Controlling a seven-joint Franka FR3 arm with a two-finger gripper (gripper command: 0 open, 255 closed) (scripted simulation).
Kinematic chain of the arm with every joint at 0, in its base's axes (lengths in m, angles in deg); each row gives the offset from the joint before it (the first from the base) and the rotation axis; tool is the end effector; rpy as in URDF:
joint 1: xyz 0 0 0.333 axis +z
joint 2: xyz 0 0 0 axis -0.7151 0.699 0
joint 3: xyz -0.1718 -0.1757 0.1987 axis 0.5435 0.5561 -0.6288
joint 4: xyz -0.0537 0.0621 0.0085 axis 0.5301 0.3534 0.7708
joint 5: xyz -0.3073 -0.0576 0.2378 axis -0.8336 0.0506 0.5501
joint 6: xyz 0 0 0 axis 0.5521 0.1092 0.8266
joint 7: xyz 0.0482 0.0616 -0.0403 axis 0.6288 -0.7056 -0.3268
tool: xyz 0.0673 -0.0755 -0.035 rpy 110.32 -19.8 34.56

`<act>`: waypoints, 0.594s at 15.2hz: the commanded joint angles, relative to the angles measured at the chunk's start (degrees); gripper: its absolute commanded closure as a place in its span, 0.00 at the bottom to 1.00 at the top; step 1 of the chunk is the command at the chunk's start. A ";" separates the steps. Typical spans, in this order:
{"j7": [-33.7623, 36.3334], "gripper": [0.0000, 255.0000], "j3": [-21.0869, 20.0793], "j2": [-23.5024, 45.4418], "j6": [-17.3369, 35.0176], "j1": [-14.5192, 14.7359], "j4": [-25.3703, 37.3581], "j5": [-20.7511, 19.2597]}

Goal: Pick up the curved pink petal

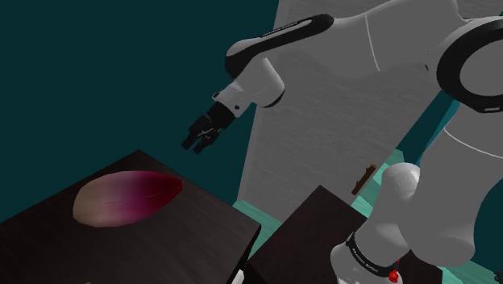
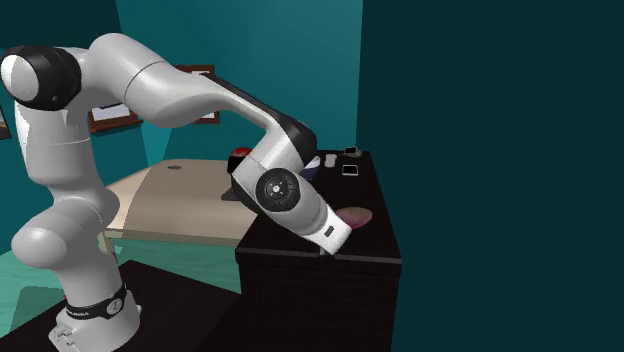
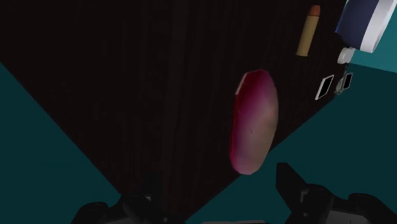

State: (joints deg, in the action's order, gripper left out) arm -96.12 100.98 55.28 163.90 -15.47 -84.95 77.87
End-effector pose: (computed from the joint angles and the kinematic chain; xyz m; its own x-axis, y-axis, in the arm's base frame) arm 0.5265 0.1507 0.3693 0.9440 0.1987 0.2634 0.3294 -0.6110 -0.7198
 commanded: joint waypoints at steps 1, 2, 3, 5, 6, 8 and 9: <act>-2.70 0.00 -0.91 3.97 -2.03 0.32 3.51 4.56; -3.78 0.00 -1.46 5.61 -3.03 0.33 5.04 6.42; -4.78 0.00 -2.01 7.21 -4.03 0.33 6.60 8.19; -6.49 0.00 -3.19 10.32 -6.02 0.29 9.81 11.47; -7.22 0.00 -3.81 11.84 -6.99 0.24 11.46 12.99; -8.22 0.00 -4.31 13.25 -7.49 0.13 12.43 14.24; -8.79 0.00 -4.38 13.71 -7.40 0.07 12.36 14.57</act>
State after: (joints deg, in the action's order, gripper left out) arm -104.38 96.77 68.26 156.69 -15.32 -73.04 91.86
